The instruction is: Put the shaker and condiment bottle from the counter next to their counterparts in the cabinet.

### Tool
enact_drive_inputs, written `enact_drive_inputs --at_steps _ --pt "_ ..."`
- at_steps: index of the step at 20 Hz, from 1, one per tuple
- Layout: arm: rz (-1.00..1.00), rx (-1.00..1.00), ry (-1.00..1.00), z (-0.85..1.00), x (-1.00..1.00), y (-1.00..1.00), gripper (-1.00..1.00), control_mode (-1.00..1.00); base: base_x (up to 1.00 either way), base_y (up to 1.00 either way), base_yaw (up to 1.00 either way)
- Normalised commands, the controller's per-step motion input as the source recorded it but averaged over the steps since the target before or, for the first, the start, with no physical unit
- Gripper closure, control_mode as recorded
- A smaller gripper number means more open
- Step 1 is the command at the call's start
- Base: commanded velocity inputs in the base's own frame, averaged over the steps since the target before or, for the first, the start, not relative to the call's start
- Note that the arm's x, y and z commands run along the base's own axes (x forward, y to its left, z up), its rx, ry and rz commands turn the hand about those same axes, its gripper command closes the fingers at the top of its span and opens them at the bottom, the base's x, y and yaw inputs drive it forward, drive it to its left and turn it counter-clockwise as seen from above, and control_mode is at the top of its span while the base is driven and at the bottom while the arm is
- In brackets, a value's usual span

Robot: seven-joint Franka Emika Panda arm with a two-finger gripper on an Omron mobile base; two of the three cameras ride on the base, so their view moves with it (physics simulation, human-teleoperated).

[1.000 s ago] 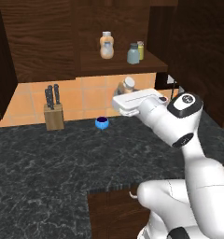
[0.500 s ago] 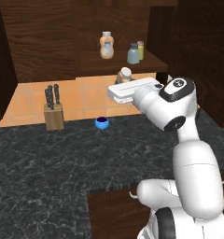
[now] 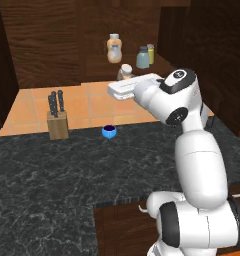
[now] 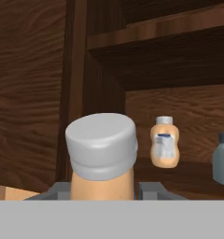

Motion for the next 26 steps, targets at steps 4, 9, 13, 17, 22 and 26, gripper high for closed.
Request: enact_drive_inputs --at_steps 4,9,13,17,22,26 --pt "0.00 0.00 0.12 0.43 0.20 0.19 1.00 -1.00 0.00 0.00 0.00" --pt "-0.02 0.00 0.13 0.52 0.23 0.11 1.00 -1.00 0.00 0.00 0.00" --pt "-0.04 -0.02 0.05 0.02 0.01 0.20 1.00 -1.00 0.00 0.00 0.00" --pt "-0.11 0.00 0.00 0.24 0.01 0.05 1.00 -1.00 0.00 0.00 0.00" --pt "-0.11 0.00 0.09 0.46 0.20 0.00 1.00 -1.00 0.00 0.00 0.00" --pt "-0.04 0.00 0.23 0.57 0.32 0.00 1.00 -1.00 0.00 0.00 0.00"
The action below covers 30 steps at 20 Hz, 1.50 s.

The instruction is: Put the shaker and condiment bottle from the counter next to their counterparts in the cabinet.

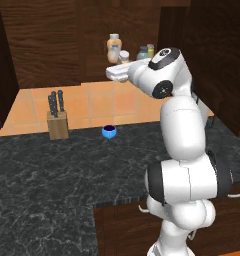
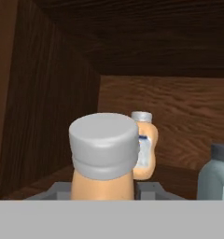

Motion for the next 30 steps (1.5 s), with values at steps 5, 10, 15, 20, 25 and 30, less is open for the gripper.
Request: enact_drive_inputs --at_steps 5,10,15,20,25,30 --pt "0.00 -0.04 0.20 0.15 0.22 0.14 1.00 -1.00 0.00 0.00 0.00" --pt "-0.01 0.00 0.06 0.20 0.46 0.15 1.00 -1.00 0.00 0.00 0.00" --pt "-0.01 0.00 0.23 0.55 0.53 0.12 1.00 -1.00 0.00 0.00 0.00" --pt "-0.09 0.00 0.21 0.29 0.44 0.32 1.00 -1.00 0.00 0.00 0.00" --pt "-0.26 0.00 0.11 0.08 0.44 0.75 1.00 -1.00 0.00 0.00 0.00" --pt "-0.27 0.00 0.22 0.35 0.47 0.64 1.00 -1.00 0.00 0.00 0.00"
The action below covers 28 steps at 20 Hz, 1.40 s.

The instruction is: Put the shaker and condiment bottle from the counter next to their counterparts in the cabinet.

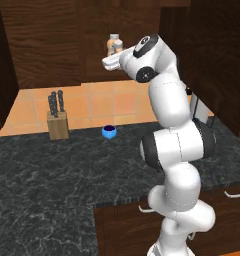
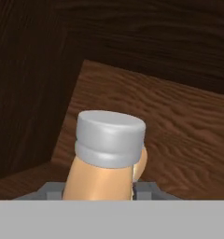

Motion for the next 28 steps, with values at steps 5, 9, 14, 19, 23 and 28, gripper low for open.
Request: enact_drive_inputs --at_steps 5,9,14,19,23,28 --pt "-0.23 0.01 0.32 0.57 0.53 0.45 1.00 -1.00 0.00 0.00 0.00" --pt "-0.19 0.00 0.38 0.57 0.46 0.41 1.00 -1.00 0.00 0.00 0.00" --pt "-0.14 0.00 0.32 0.16 0.15 0.40 -1.00 -1.00 0.00 0.00 0.00" --pt "-0.08 0.00 0.24 0.16 -0.04 0.48 -1.00 -1.00 0.00 0.00 0.00" --pt "-0.08 0.00 0.24 0.41 -0.08 0.44 -1.00 -1.00 0.00 0.00 0.00" --pt "-0.13 0.00 0.24 0.40 -0.10 0.57 -1.00 -1.00 0.00 0.00 0.00"
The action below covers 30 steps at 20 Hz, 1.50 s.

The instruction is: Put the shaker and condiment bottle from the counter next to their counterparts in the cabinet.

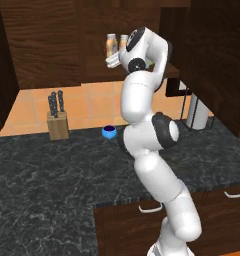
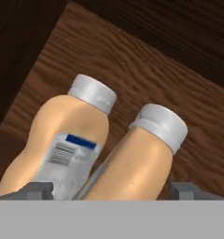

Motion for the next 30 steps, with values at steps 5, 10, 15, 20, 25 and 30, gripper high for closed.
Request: enact_drive_inputs --at_steps 5,10,15,20,25,30 --pt "-0.15 0.00 0.28 0.56 -0.26 0.65 -1.00 -1.00 0.00 0.00 0.00" --pt "-0.12 0.04 0.25 0.78 -0.31 0.51 -1.00 -1.00 0.00 0.00 0.00" --pt "-0.10 0.08 0.27 0.97 -0.34 0.35 -1.00 -1.00 0.00 0.00 0.00" --pt "-0.06 0.06 0.26 0.91 -0.60 0.45 -1.00 -1.00 0.00 0.00 0.00" --pt "0.00 0.06 0.27 0.64 -0.91 0.63 -1.00 -1.00 0.00 0.00 0.00" --pt "0.00 0.15 0.26 0.81 -1.00 0.41 -1.00 -1.00 0.00 0.00 0.00"
